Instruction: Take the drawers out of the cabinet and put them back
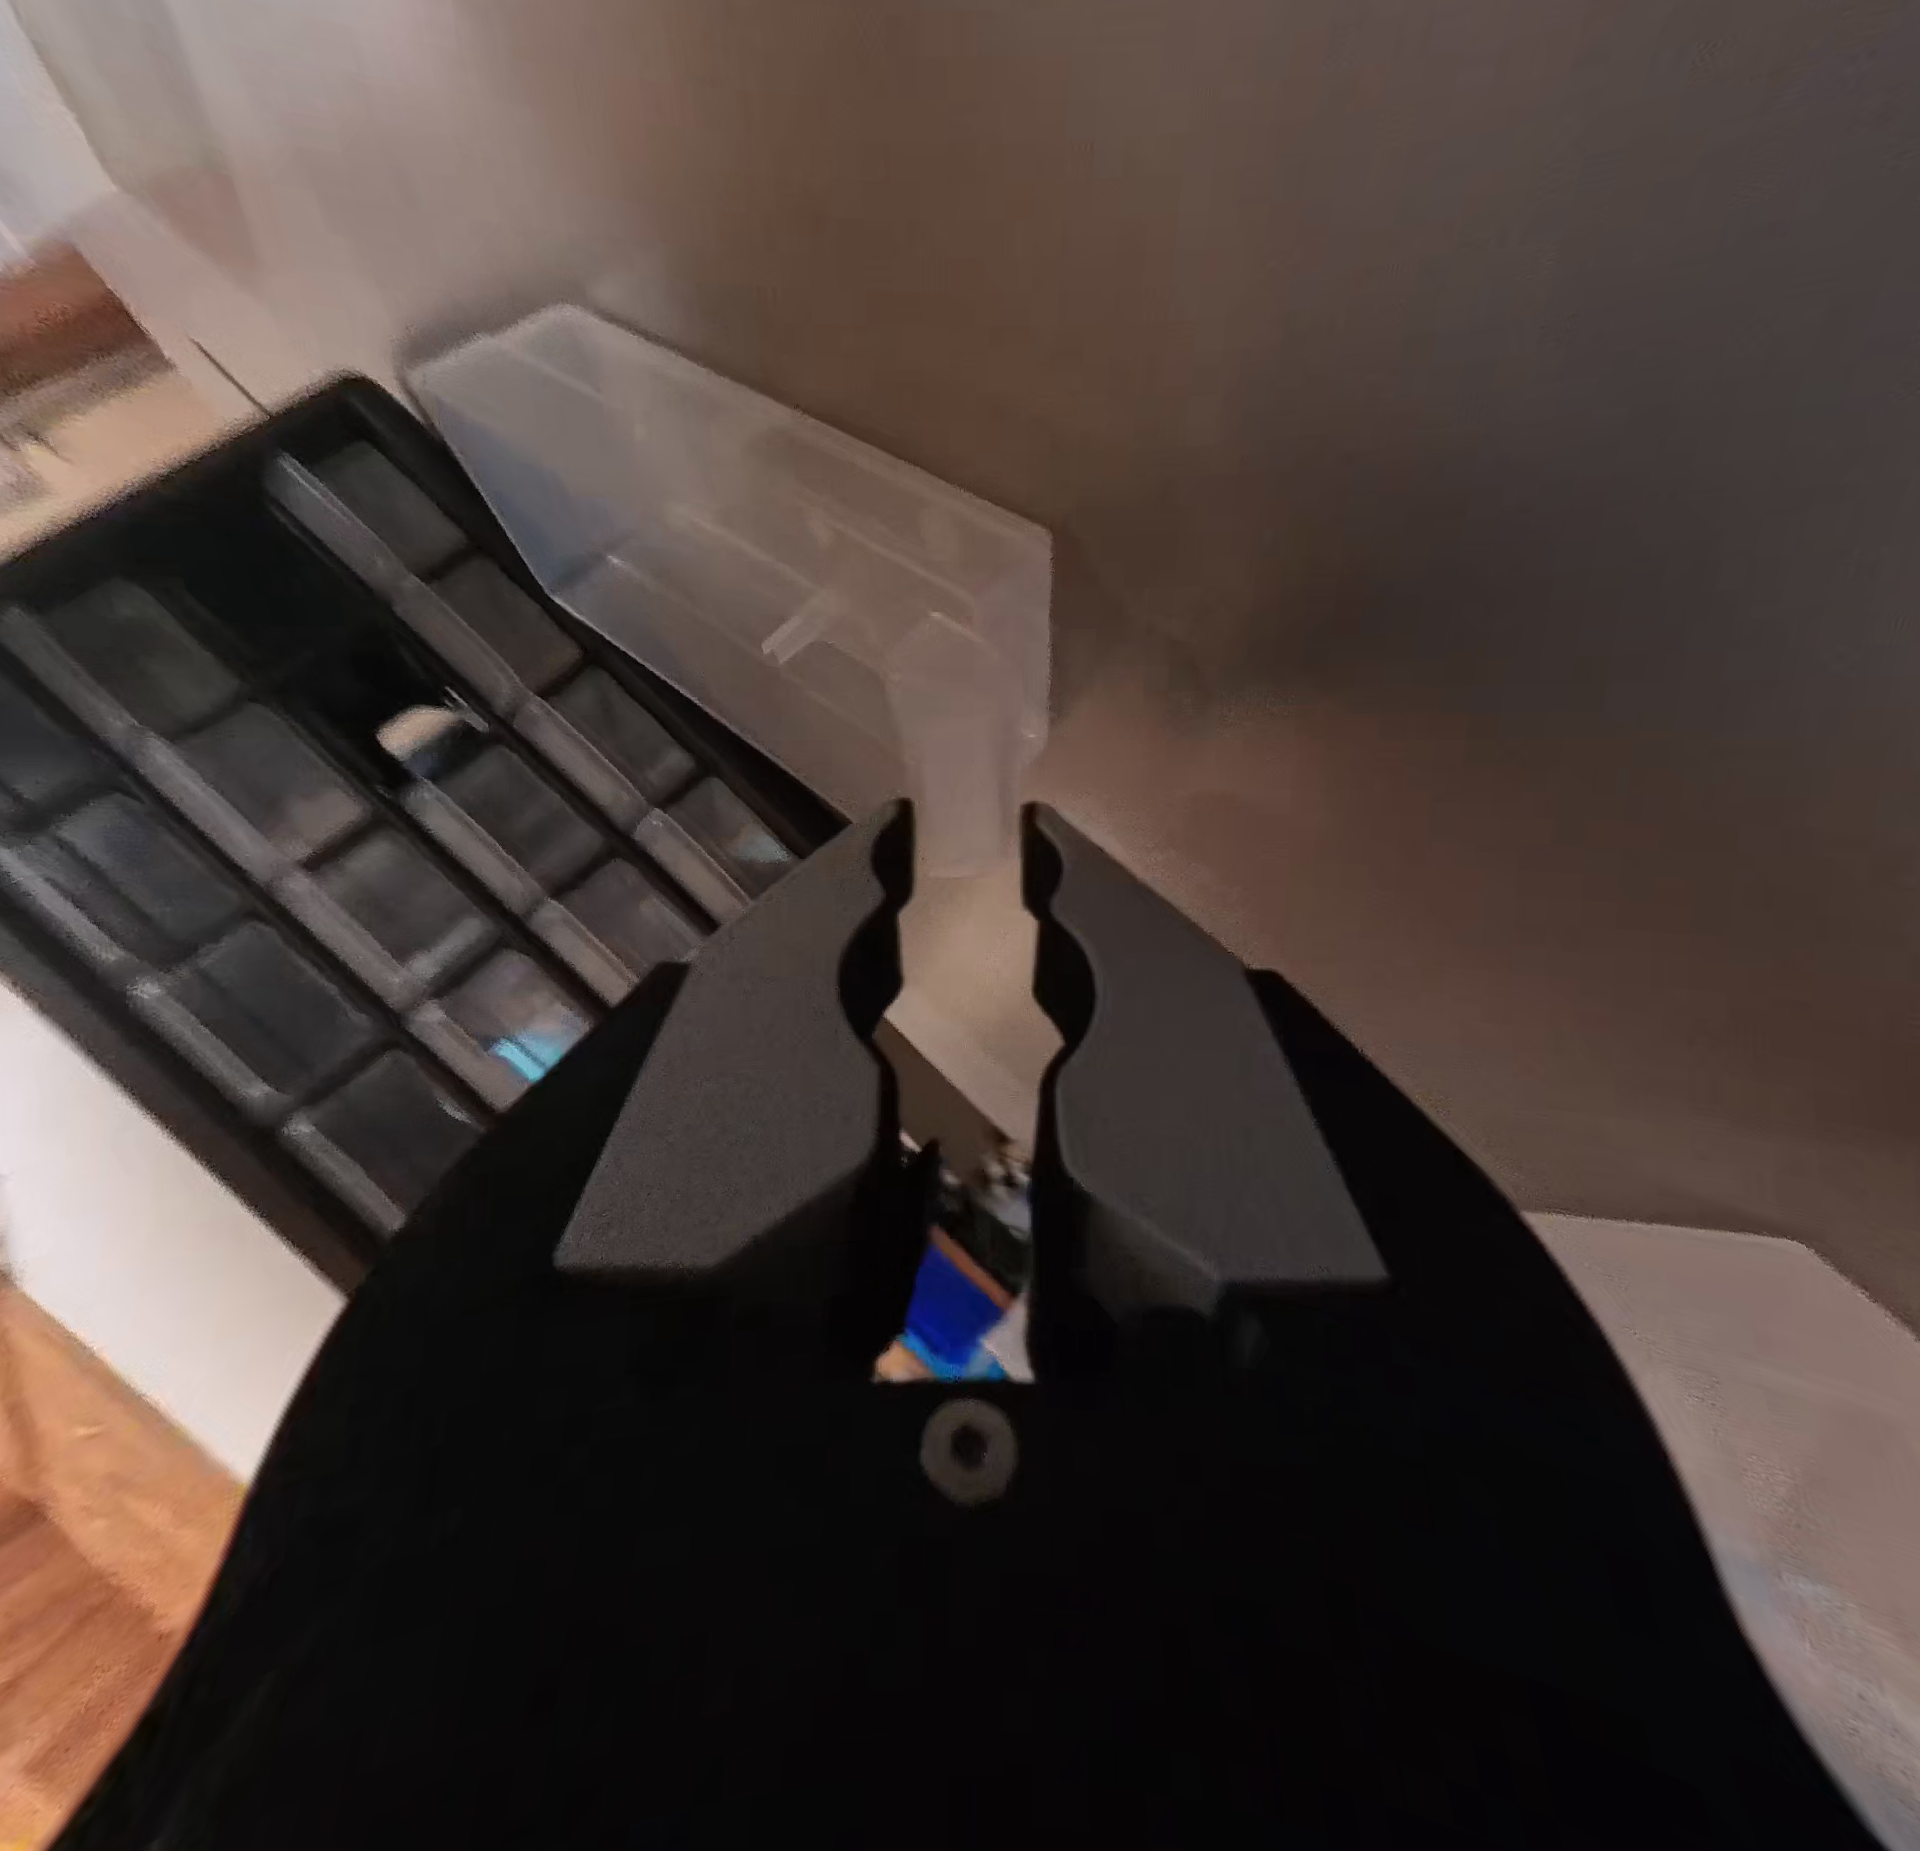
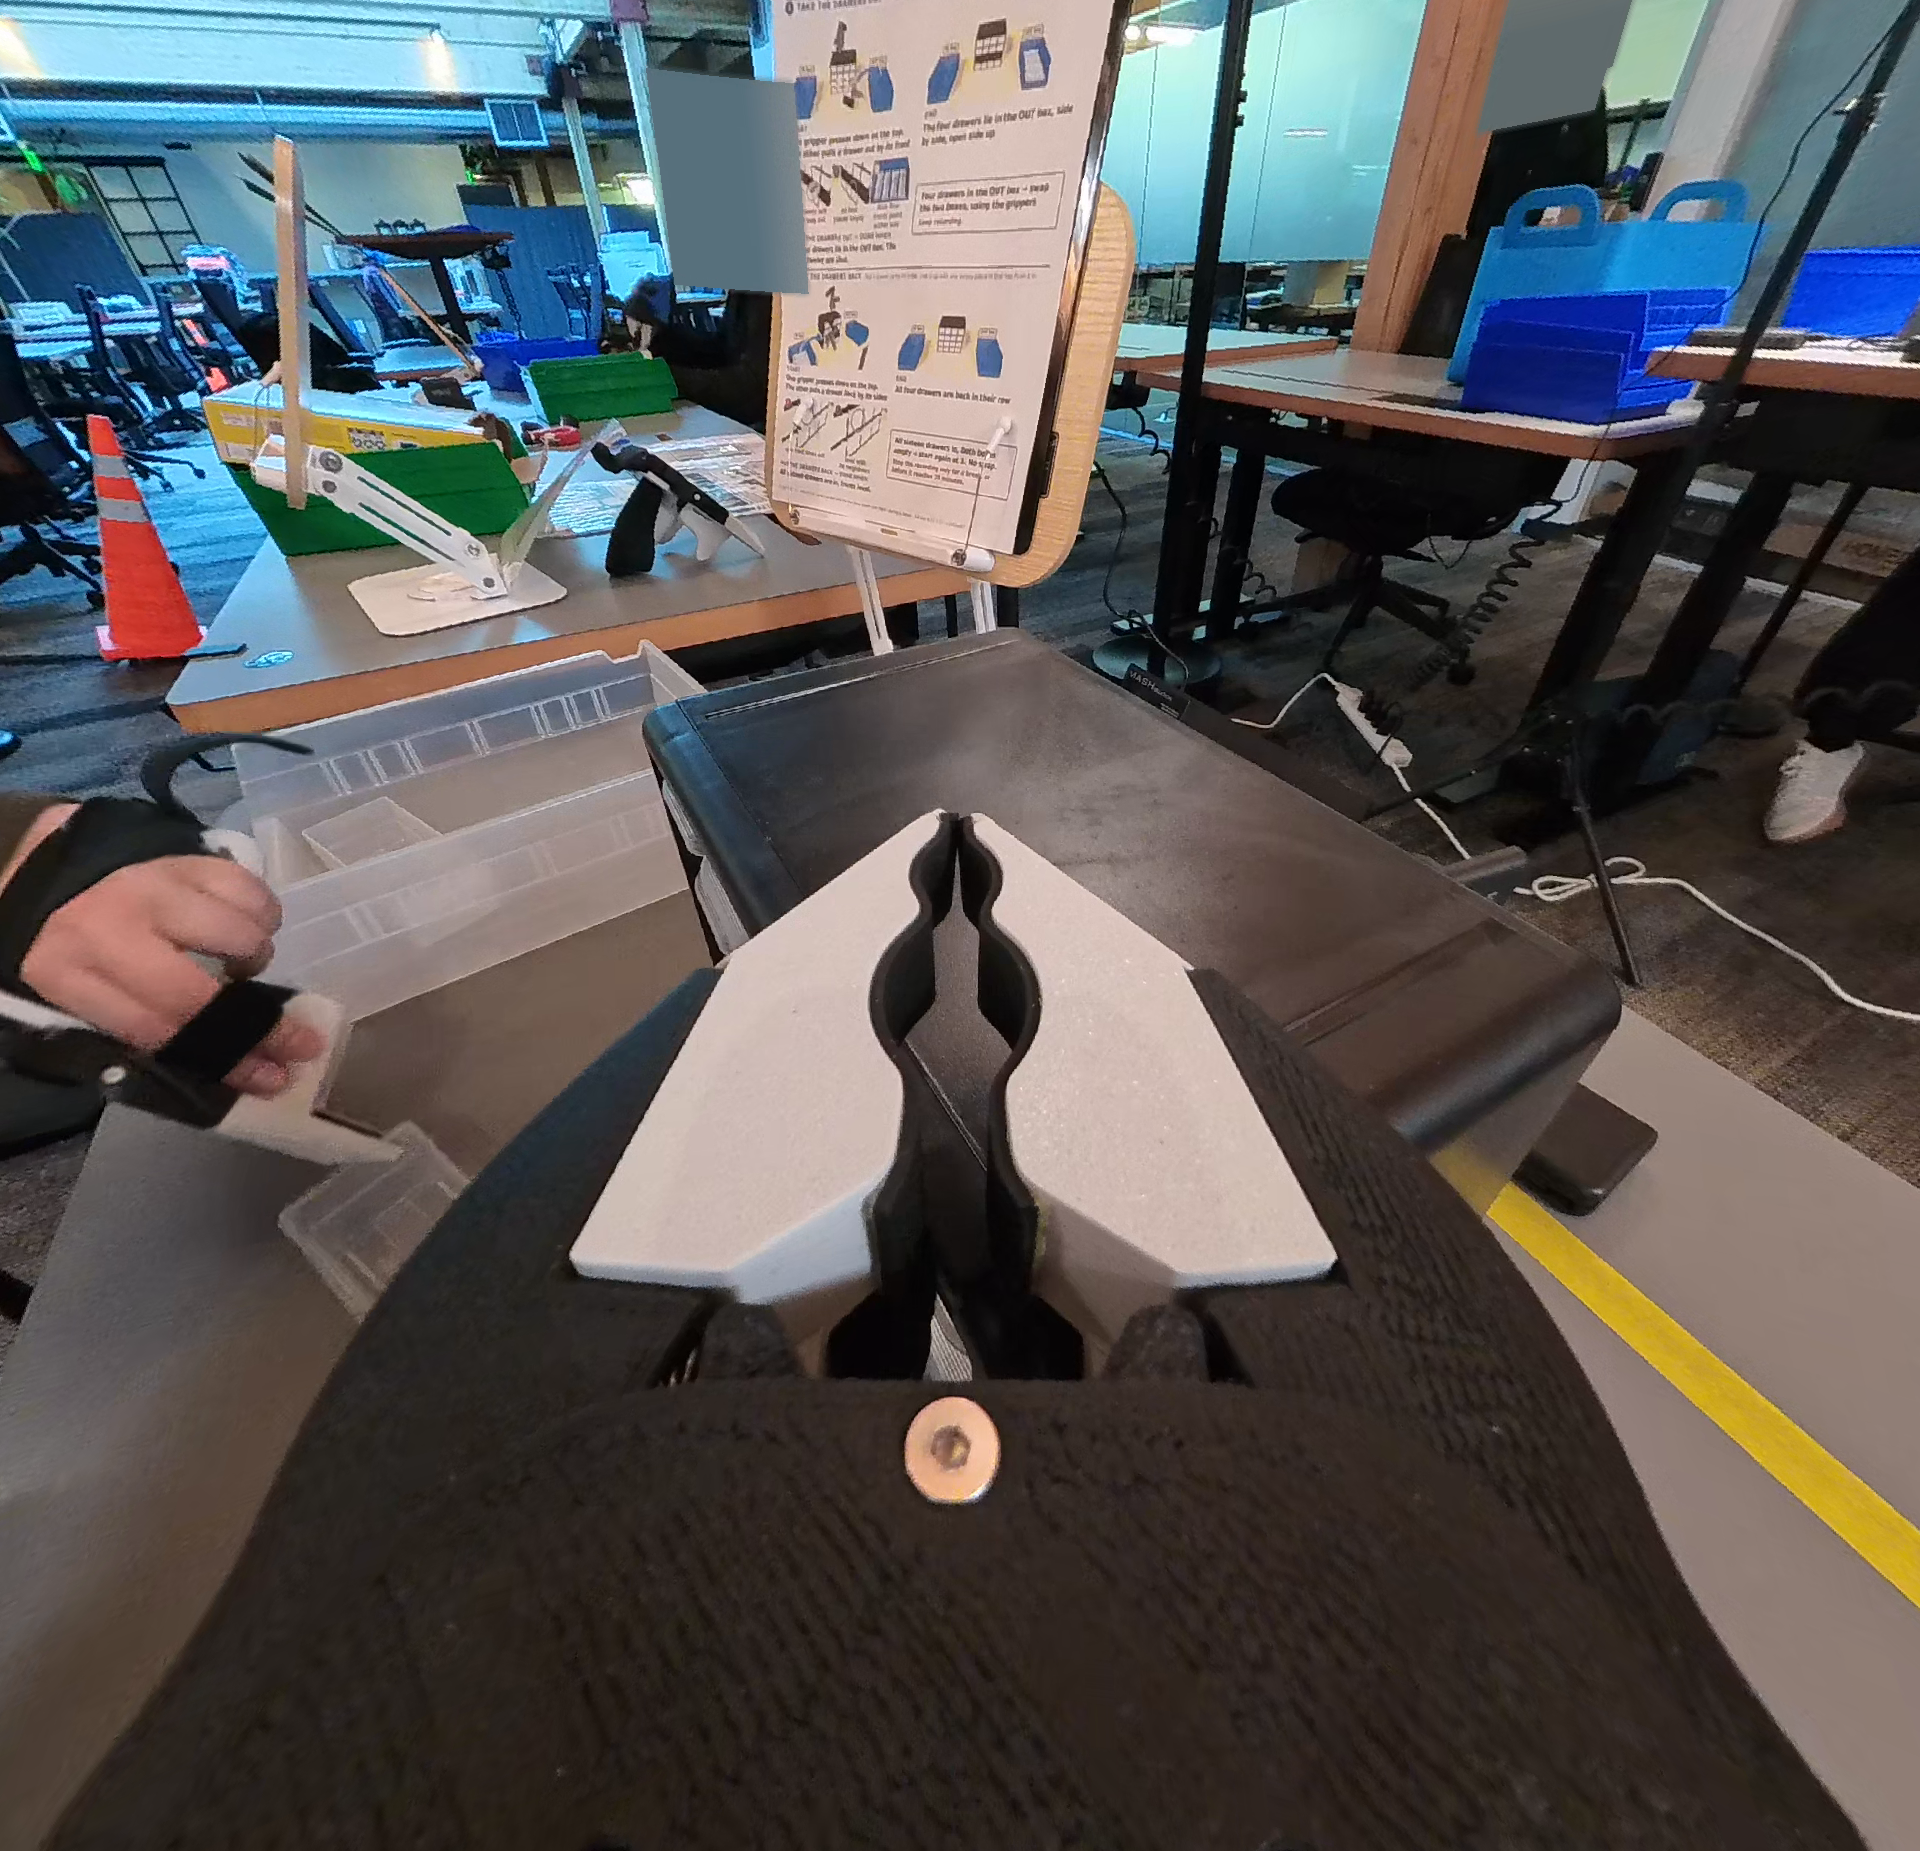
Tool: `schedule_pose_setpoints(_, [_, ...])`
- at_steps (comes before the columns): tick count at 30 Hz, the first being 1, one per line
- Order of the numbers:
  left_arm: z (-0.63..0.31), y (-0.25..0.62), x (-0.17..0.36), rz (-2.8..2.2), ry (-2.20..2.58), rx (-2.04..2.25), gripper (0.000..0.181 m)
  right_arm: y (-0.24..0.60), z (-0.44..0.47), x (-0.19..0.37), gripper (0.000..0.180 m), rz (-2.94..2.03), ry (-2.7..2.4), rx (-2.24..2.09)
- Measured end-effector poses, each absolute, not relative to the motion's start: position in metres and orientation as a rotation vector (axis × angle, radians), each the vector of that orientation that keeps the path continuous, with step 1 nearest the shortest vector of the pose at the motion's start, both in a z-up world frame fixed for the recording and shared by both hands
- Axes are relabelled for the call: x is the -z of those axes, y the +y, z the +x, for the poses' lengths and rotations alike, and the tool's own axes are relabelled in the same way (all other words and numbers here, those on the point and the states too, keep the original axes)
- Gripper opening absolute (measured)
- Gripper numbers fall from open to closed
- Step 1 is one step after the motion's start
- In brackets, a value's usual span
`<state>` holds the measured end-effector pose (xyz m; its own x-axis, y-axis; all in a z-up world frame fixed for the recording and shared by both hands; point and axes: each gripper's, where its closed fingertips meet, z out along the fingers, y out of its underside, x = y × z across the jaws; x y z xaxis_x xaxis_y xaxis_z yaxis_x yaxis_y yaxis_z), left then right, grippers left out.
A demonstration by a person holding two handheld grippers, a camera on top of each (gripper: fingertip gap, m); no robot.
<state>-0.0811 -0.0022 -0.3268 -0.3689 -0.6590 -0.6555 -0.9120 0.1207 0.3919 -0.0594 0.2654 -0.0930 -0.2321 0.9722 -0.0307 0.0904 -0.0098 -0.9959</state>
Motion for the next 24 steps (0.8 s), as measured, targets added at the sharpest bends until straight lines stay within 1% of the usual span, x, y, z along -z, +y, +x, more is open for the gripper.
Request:
schedule_pose_setpoints(2, [-0.067, 0.006, 0.322, -1.386, 2.091, -1.134, 0.016, 0.265, -0.059, 0.093, 0.0, -1.17, -1.439, -1.358])
schedule_pose_setpoints(3, [-0.063, 0.008, 0.323, -1.405, 2.086, -1.122, 0.016, 0.265, -0.059, 0.093, 0.0, -1.169, -1.438, -1.359])
schedule_pose_setpoints(6, [-0.062, 0.015, 0.318, -1.595, 1.965, -1.07, 0.016, 0.265, -0.059, 0.093, 0.0, -1.17, -1.438, -1.359])
schedule_pose_setpoints(13, [-0.046, 0.039, 0.279, -2.021, 1.574, -1.033, 0.016, 0.266, -0.059, 0.093, 0.0, -1.171, -1.437, -1.36])
schedule_pose_setpoints(15, [-0.03, 0.048, 0.274, -2.078, 1.533, -0.988, 0.016, 0.265, -0.059, 0.093, 0.0, -1.17, -1.438, -1.361])
schedule_pose_setpoints(18, [-0.019, 0.069, 0.262, -2.146, 1.431, -1.057, 0.016, 0.265, -0.059, 0.093, 0.0, -1.172, -1.44, -1.354])
schedule_pose_setpoints(20, [-0.016, 0.077, 0.26, -2.274, 1.316, -1.093, 0.016, 0.265, -0.06, 0.093, 0.0, -1.173, -1.44, -1.349])
schedule_pose_setpoints(22, [-0.006, 0.08, 0.263, -2.409, 1.211, -1.04, 0.016, 0.265, -0.06, 0.093, 0.0, -1.173, -1.441, -1.35])
schedule_pose_setpoints(24, [0.004, 0.086, 0.266, -2.445, 1.226, -1.052, 0.016, 0.265, -0.059, 0.093, 0.0, -1.171, -1.439, -1.357])
